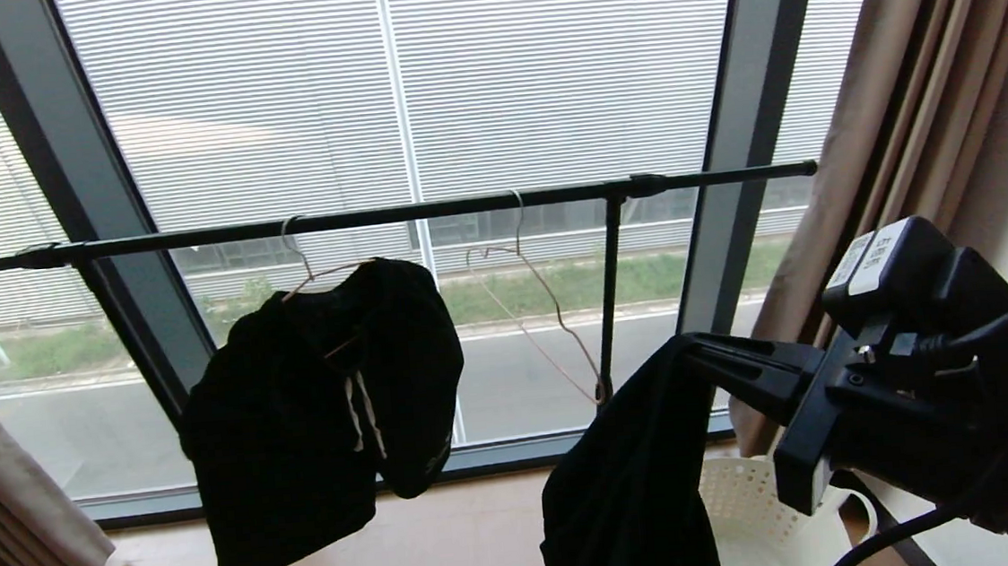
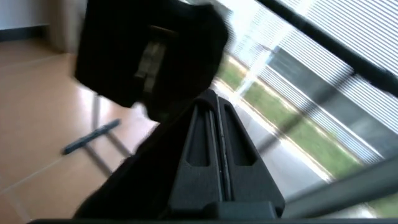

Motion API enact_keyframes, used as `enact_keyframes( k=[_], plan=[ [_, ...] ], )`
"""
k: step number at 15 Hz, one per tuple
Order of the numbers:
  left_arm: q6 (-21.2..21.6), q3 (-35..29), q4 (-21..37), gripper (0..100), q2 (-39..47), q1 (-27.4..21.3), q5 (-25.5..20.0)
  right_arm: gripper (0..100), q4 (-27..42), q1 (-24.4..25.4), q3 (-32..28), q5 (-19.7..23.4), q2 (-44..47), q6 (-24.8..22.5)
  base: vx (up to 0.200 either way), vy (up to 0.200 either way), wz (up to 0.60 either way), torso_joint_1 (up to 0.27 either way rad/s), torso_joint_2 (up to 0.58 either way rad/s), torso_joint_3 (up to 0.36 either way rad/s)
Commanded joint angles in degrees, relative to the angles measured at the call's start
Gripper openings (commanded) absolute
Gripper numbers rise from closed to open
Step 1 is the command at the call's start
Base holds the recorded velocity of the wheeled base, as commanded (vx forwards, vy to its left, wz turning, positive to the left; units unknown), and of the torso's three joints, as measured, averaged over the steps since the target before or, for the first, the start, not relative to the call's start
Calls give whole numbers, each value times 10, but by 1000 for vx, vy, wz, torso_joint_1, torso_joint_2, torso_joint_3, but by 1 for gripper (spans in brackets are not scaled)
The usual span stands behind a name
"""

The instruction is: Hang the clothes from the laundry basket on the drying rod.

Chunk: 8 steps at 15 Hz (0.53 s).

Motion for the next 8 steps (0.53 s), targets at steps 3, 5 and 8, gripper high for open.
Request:
enact_keyframes(
  k=[3, 5, 8],
  plan=[
    [3, -2, 2, 100, 22, -1, -1, 0, -21, -3, -3, -5, 23, -1, 0, 0, 0, 0, 0, 0],
    [22, -7, 1, 100, 103, 0, -1, 0, -16, -1, -22, -82, 45, -1, 0, 0, 0, 0, 0, 0],
    [-9, -88, -33, 100, 320, -2, -14, 0, -17, 5, -63, -163, 86, 20, 0, 0, 0, 0, 0, 0]
  ],
)
